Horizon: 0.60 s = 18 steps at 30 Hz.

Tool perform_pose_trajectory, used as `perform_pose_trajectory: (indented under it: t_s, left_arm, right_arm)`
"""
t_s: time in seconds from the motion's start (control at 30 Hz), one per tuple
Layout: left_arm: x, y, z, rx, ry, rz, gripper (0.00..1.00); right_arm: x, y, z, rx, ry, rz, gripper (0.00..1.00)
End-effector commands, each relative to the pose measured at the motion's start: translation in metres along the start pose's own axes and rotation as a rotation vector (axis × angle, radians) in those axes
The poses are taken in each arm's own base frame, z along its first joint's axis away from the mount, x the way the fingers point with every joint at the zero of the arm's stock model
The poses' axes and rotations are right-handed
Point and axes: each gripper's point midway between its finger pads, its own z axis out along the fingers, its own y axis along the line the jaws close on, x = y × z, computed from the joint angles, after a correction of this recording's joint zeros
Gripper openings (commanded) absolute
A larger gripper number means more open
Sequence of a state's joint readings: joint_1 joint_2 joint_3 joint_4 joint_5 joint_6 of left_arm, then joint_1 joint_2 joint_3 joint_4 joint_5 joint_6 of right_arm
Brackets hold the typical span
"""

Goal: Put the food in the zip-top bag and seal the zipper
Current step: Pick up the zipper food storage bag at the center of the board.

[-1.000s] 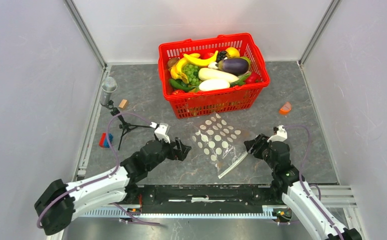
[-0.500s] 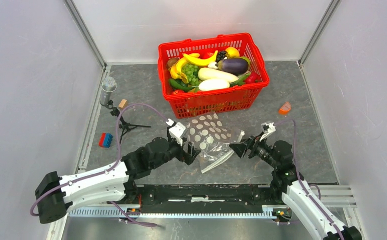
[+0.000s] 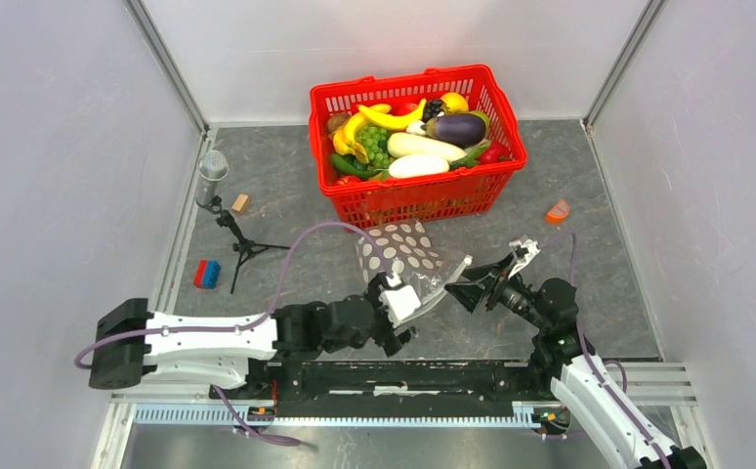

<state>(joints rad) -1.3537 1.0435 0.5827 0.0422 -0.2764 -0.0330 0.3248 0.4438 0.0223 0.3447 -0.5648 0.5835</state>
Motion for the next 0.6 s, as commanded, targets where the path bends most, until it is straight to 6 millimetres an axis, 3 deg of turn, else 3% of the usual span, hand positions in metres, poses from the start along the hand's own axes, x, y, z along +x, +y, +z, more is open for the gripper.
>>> perform_pose_trajectory:
  t_s: [0.0, 0.33, 0.57]
  left_arm:
    - [-0.015, 0.005, 0.012, -0.120, -0.036, 0.156, 0.92]
    - [-0.020, 0.041, 0.023, -0.465, -0.070, 0.163, 0.91]
    - [-0.010, 0.031, 0.035, -0.428, -0.042, 0.198, 0.93]
  right_arm:
    - [0.009, -0.001, 0.000, -0.019, -0.018, 0.042, 0.84]
    - [0.004, 0.004, 0.001, -0.039, -0.015, 0.050, 0.85]
    - [0.000, 0.007, 0.001, -0.045, -0.025, 0.059, 0.85]
